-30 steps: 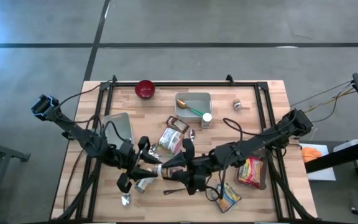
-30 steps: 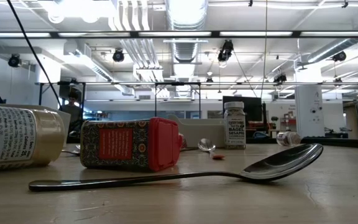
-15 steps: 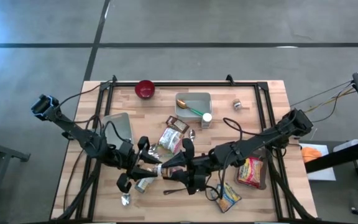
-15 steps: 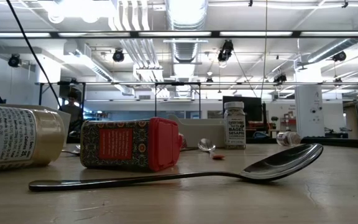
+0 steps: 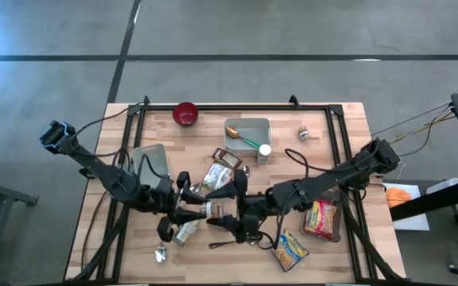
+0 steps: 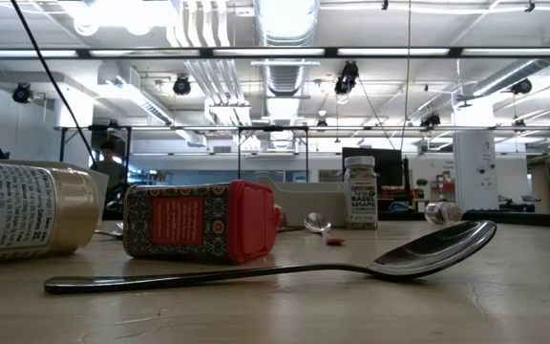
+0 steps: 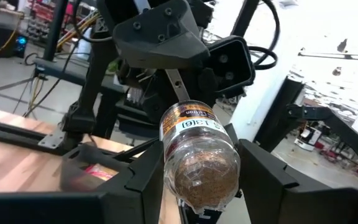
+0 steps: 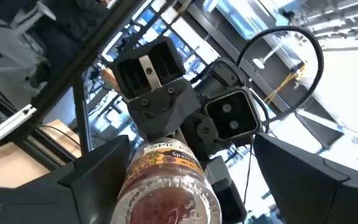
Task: Pick & Place Food Item
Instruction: Put the left brown seasoning bottle into the left gray bin
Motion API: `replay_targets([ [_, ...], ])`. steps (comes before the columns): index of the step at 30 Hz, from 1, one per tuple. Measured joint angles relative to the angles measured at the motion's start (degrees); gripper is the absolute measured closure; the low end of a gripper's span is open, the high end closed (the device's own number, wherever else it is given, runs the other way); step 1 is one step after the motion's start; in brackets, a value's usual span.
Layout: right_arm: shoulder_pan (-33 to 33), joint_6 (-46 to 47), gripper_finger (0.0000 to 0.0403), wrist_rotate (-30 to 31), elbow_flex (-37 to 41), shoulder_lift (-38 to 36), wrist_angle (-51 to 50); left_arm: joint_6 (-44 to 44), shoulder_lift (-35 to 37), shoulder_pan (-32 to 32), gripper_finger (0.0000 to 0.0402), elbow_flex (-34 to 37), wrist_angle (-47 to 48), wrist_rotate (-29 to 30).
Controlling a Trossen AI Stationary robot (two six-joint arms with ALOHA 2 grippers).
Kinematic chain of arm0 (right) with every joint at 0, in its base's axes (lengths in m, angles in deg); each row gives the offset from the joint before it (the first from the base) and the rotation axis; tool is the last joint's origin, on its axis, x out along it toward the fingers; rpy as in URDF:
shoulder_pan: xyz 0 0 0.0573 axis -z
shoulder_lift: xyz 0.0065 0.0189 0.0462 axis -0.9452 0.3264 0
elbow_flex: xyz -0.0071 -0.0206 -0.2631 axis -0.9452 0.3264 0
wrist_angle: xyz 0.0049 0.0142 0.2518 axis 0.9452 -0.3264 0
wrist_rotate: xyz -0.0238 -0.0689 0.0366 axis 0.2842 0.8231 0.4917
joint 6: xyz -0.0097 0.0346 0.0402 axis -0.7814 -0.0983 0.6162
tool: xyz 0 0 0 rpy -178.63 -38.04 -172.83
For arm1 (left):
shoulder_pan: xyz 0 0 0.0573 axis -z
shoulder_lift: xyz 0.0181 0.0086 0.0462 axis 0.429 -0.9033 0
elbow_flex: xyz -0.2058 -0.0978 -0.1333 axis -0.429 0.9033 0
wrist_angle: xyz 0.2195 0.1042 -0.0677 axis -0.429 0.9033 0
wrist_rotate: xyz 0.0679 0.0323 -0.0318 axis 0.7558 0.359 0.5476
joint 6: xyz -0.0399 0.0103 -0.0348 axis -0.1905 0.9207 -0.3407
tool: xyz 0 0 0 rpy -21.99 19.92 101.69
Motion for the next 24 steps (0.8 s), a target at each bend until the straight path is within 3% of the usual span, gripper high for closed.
replay_targets([
  [4, -0.04, 0.68, 0.0061, 4.59, 0.0, 0.0, -0.31, -2.54, 2.73, 0.0, 0.0242, -0.02, 6.12, 3.48],
  [9, 0.3, 9.27, 0.006, 9.19, -0.02, -0.96, -7.32, -8.41, 7.41, 0.0, 0.0242, -0.02, 17.1, 7.54],
  [12, 0.89, 16.31, 0.006, 6.08, -0.02, -2.24, -14.61, -12.07, 10.16, 0.0, 0.0242, -0.02, 24.06, 10.05],
  [18, 1.79, 29.46, 0.006, -8.54, 0.77, -6.51, -28.0, -18.71, 13.84, 0.0, 0.0242, -0.02, 36.64, 15.0],
  [24, 1.93, 37.26, 0.006, -8.31, 7.68, -13.74, -29.76, -28.49, 16.48, -1.01, 0.0242, -0.04, 50.06, 16.68],
])
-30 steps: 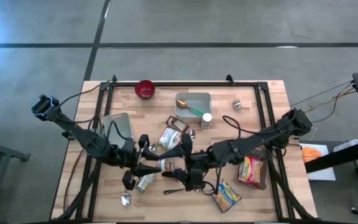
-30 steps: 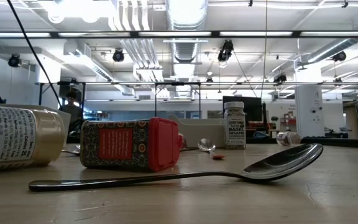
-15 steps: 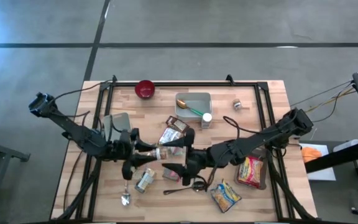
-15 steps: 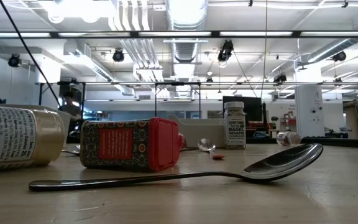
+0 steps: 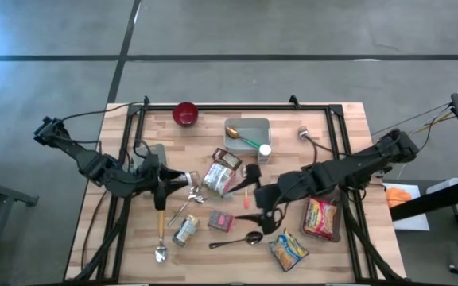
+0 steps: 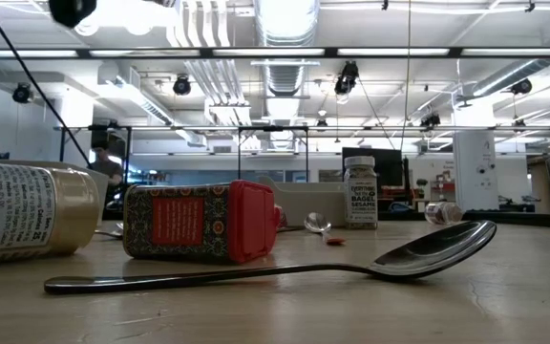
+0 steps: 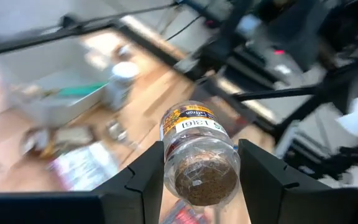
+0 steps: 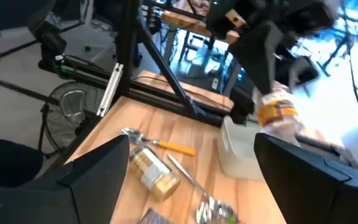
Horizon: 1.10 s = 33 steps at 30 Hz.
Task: Pick & Place Food Item
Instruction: Put the left brown seasoning bottle into the left gray bin
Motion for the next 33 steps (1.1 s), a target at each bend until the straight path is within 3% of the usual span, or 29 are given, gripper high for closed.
replay_targets([
  [4, -0.05, 3.25, 0.006, 0.07, 6.42, -5.59, -0.03, -9.7, 1.77, -1.69, 0.0242, 0.0, 9.79, -1.07],
  [12, -0.16, 13.51, 0.006, -0.01, 19.82, -15.68, 0.99, -22.49, 0.88, -9.42, 0.0242, -4.16, 34.37, -11.18],
  [20, -1.53, 19.46, 0.006, -0.12, 29.63, -17.91, 9.56, -23.65, -2.26, -16.86, 0.0242, -10.47, 49.86, -21.16],
  [26, -1.77, 22.47, 0.006, -0.58, 29.69, -17.78, 11.99, -23.68, -5.58, -20.68, 0.0242, -10.11, 57.38, -30.27],
  [33, -1.77, 24.96, 0.006, -8.53, 28.82, -17.73, 11.97, -20.99, -8.45, -22.74, 0.0242, -6.96, 61.68, -35.07],
])
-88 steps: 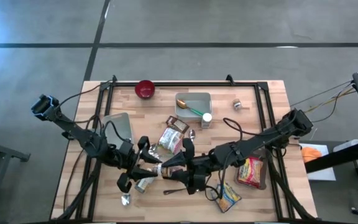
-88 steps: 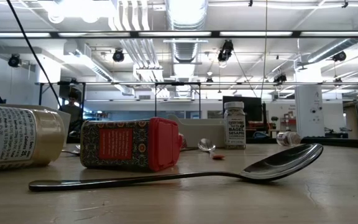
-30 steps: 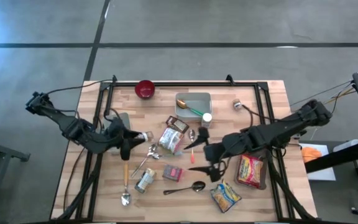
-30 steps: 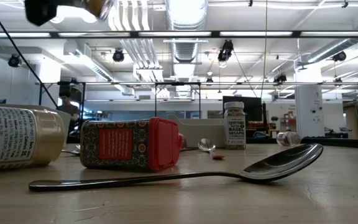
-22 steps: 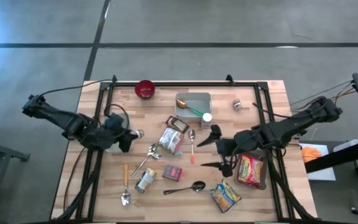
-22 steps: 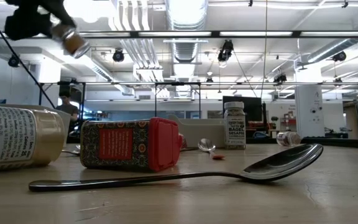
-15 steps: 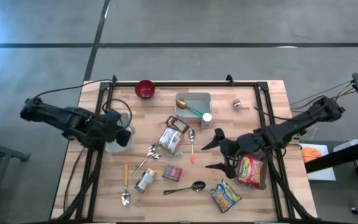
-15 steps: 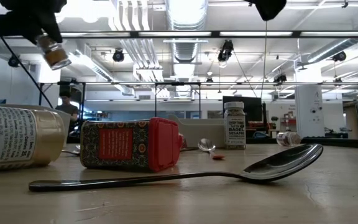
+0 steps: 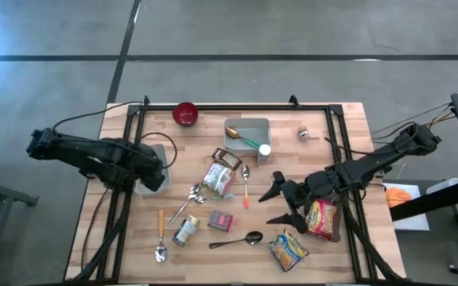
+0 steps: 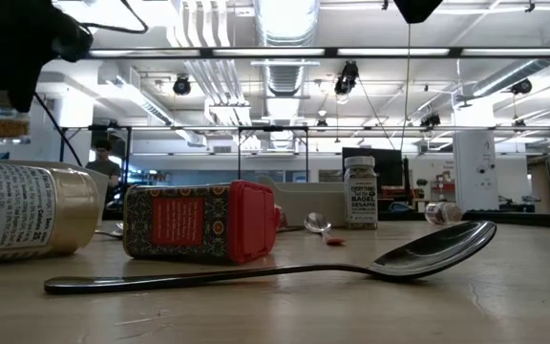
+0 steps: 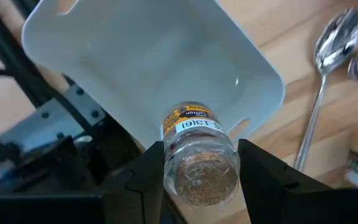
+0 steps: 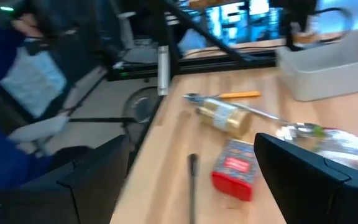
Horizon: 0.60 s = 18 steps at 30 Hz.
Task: Pick & Place Food Item
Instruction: Put the left brown seasoning bottle into the left gray bin
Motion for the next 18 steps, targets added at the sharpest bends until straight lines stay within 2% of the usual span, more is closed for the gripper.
replay_targets([
  [3, -0.13, 0.7, 0.006, -2.01, -0.02, 0.0, -0.02, 4.04, -0.56, -0.11, 0.0242, 1.28, -0.11, -0.52],
  [9, -0.37, 0.76, 0.006, -2.03, -0.02, 0.02, -0.02, 9.99, -0.52, -2.93, 0.0242, 3.87, -1.32, -1.88],
  [18, -0.37, 0.73, 0.006, -2.03, -0.02, 0.07, -0.02, 19.1, -0.53, -15.0, 0.0242, 9.88, -10.6, -6.9],
])
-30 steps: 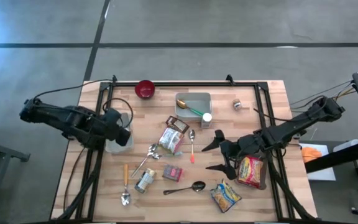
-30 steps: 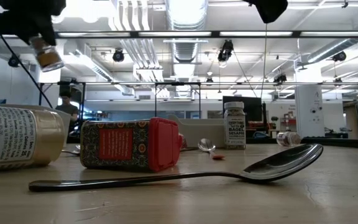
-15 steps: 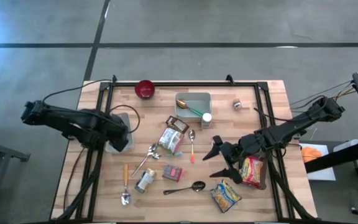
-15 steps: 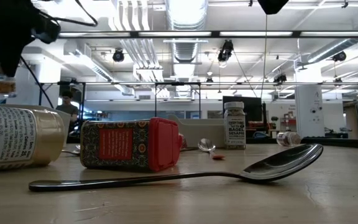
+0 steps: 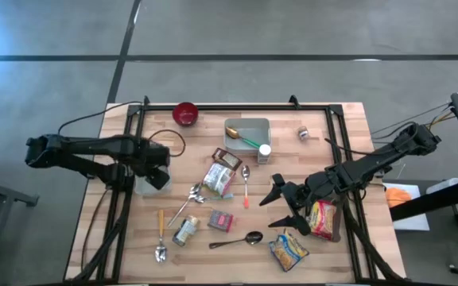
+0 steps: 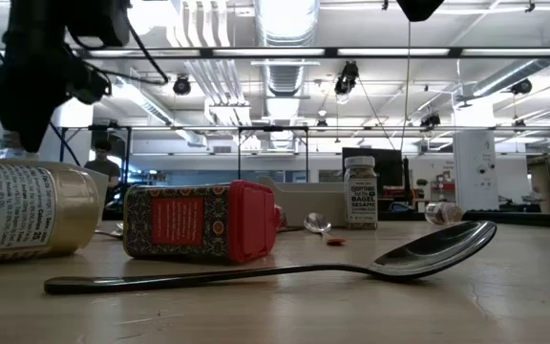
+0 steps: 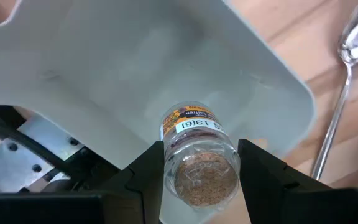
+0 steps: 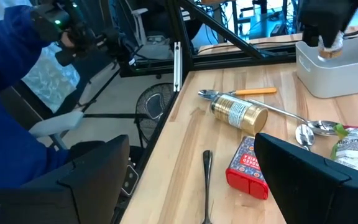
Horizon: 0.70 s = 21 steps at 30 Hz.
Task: Pick & Place Food Item
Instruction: Put the left brown seasoning bottle into the left gray bin
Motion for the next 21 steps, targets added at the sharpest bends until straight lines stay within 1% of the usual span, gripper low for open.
replay_targets([
  [3, 0.0, 0.0, 0.006, -0.02, 0.0, 0.0, 0.0, 3.7, 0.01, -3.59, 0.0242, 1.74, 0.29, -0.89],
  [7, 0.0, 0.0, 0.006, -0.03, 0.0, 0.0, -0.02, 7.16, -0.06, -5.78, 0.0242, 3.57, -0.51, -2.14],
  [10, 0.0, 0.04, 0.006, -0.07, 0.0, 0.0, -0.11, 9.28, -0.25, -5.88, 0.0242, 3.15, -6.2, -2.24],
  [14, -0.41, 0.17, 0.006, -0.04, 0.0, 0.0, -0.24, 10.06, -0.33, -5.88, 0.0242, 3.15, -11.86, -2.24],
  [17, -1.01, 0.17, 0.006, -0.04, 0.0, 0.0, -0.22, 10.51, -0.36, -5.88, 0.0242, 3.3, -11.78, -2.89],
  [21, -1.25, 0.17, 0.006, -0.11, 0.0, 0.0, -0.22, 7.2, -0.36, -5.88, 0.0242, 4.33, -11.97, -4.87],
])
